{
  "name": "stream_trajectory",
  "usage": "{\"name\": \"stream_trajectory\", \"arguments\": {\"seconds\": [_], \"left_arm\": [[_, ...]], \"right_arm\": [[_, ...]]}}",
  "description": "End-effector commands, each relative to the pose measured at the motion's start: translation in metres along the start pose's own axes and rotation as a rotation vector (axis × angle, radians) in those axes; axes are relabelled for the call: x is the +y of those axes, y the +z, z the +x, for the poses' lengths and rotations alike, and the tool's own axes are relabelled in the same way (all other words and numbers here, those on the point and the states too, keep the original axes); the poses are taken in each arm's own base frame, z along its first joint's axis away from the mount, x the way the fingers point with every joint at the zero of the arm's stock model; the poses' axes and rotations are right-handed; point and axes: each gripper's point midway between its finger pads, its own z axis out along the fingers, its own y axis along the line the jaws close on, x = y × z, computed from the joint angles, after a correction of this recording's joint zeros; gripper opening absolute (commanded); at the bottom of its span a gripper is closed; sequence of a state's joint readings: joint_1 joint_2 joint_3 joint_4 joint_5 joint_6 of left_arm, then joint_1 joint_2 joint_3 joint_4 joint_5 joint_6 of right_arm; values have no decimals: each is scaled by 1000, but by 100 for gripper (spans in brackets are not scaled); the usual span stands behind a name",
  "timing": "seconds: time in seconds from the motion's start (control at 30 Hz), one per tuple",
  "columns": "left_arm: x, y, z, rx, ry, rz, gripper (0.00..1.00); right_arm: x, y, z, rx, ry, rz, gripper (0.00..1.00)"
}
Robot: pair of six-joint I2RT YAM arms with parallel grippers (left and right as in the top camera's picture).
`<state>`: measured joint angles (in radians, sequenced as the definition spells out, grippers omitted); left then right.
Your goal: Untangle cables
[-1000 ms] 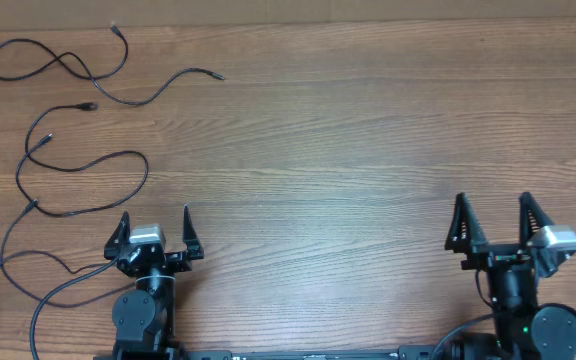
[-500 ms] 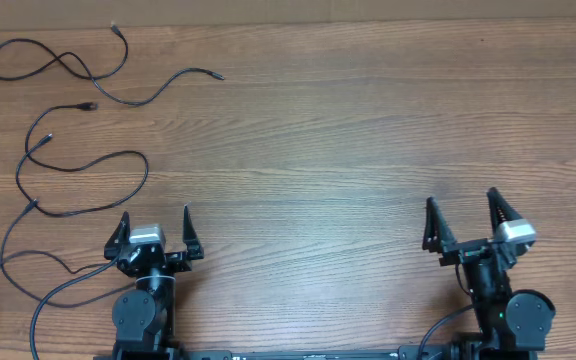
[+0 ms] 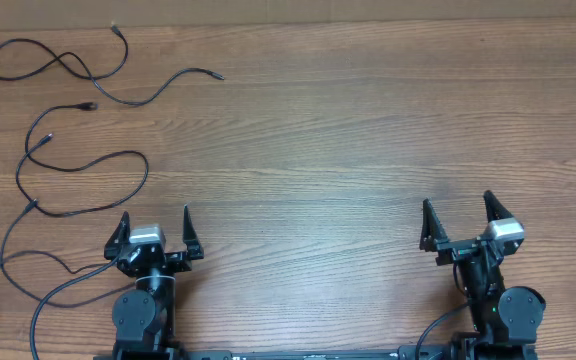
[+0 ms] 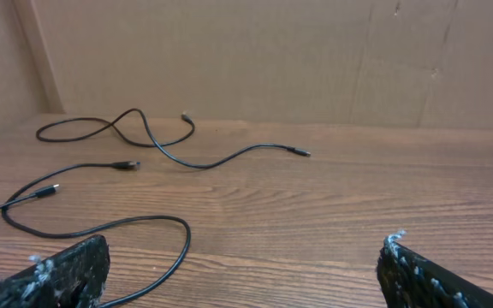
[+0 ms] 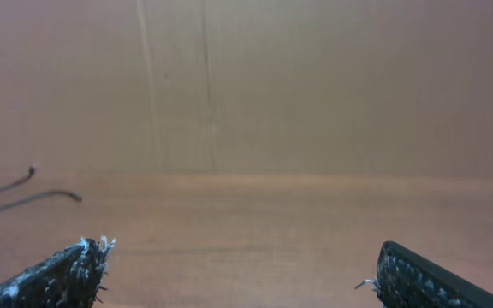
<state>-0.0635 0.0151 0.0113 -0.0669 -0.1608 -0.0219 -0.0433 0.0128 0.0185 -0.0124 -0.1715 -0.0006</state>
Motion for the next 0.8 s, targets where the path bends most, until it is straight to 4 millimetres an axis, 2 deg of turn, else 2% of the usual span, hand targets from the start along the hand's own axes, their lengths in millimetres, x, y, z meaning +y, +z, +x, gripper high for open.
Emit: {"name": "stream_trajectory", "arguments": {"seconds": [0.0, 0.77], "left_arm": [[0, 0, 0, -6, 17, 0, 100], [0, 0, 0, -6, 18, 0, 100]], "right_arm": [[-4, 0, 15, 49, 0, 21, 100], [-10, -1, 19, 64, -8, 58, 100]]}}
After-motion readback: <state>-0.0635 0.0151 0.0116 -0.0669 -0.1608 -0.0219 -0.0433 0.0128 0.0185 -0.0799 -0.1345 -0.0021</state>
